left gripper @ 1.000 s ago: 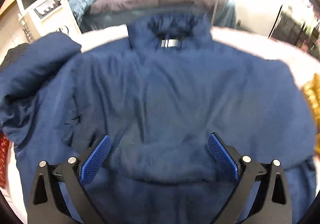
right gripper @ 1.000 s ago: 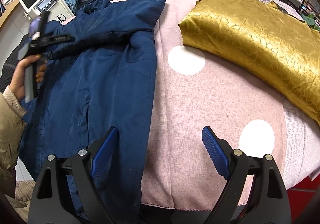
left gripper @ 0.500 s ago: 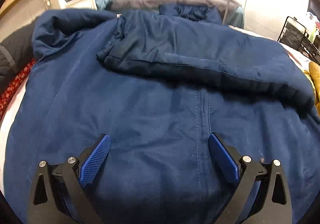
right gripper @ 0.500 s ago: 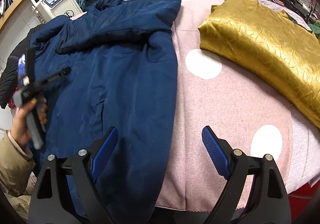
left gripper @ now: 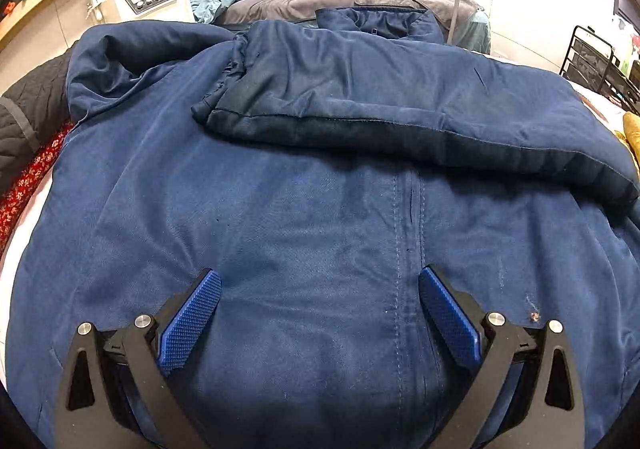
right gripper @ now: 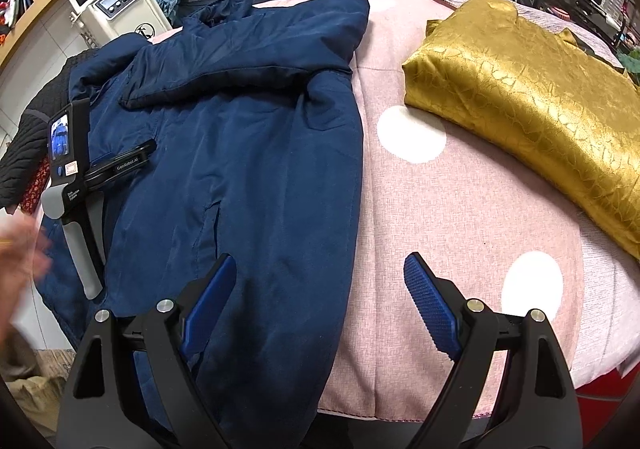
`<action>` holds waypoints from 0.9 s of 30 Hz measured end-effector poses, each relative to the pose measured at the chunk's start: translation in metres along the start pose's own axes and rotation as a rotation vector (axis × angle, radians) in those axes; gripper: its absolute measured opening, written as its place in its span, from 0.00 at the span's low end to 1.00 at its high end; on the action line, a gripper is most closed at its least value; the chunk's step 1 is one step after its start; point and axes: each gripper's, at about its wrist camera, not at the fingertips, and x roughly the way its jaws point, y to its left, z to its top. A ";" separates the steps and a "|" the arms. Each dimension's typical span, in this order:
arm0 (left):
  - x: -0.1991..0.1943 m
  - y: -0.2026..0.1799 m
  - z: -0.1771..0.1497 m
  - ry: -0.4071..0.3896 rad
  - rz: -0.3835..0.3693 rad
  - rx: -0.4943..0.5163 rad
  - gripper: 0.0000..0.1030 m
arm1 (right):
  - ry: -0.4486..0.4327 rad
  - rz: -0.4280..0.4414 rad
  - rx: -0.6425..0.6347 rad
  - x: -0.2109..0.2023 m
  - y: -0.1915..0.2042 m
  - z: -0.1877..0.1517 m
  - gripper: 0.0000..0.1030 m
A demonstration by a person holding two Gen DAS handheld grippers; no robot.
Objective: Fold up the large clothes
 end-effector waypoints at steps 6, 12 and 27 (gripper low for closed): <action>0.000 0.000 0.000 0.000 0.000 0.000 0.95 | 0.000 0.008 -0.004 0.000 0.007 0.005 0.83; 0.000 0.000 0.000 0.001 0.001 0.000 0.95 | 0.009 -0.003 -0.008 -0.002 0.008 0.000 0.83; 0.000 0.000 0.000 0.001 0.001 0.000 0.95 | 0.014 0.001 0.000 0.002 0.010 0.000 0.83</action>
